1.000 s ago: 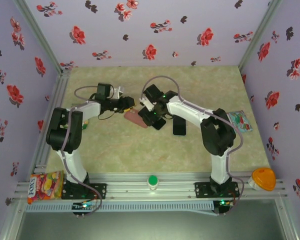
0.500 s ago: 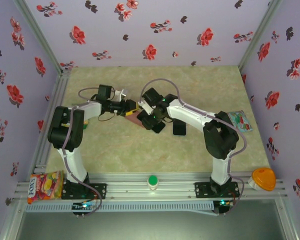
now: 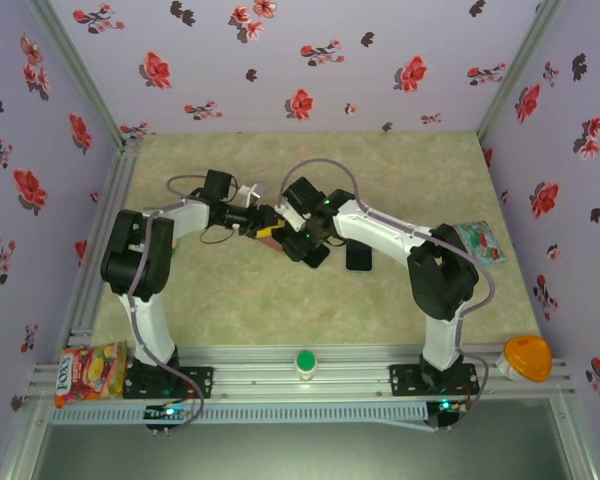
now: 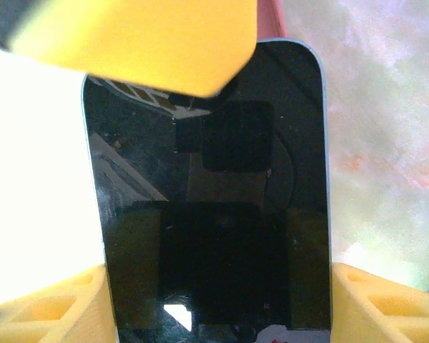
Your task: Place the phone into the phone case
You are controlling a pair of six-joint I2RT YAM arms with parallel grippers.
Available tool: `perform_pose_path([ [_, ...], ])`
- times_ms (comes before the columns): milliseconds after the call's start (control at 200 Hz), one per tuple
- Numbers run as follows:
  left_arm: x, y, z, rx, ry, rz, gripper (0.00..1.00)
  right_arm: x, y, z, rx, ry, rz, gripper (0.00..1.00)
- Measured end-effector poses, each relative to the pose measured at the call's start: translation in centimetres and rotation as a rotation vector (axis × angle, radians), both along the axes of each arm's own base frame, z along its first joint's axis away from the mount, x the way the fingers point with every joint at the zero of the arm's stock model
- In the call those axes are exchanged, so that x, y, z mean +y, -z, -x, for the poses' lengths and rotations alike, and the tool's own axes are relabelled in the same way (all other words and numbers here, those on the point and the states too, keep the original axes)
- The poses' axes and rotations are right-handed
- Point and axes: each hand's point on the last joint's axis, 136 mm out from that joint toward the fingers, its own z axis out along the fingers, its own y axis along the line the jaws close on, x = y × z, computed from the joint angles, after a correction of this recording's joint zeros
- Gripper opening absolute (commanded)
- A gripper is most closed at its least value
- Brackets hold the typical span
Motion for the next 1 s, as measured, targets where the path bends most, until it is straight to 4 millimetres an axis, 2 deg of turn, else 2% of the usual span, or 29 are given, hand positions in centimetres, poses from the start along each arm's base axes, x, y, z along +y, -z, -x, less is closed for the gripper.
perform_pose_path([
  [480,-1.2,0.4,1.6,0.02,0.056,-0.017,0.49,0.2,-0.1,0.2,-0.01,-0.007,0.007,0.65],
  [1000,-1.4,0.6,1.8,0.022,0.065,-0.019,0.44,0.1,-0.5,0.1,-0.023,-0.004,0.007,0.65],
])
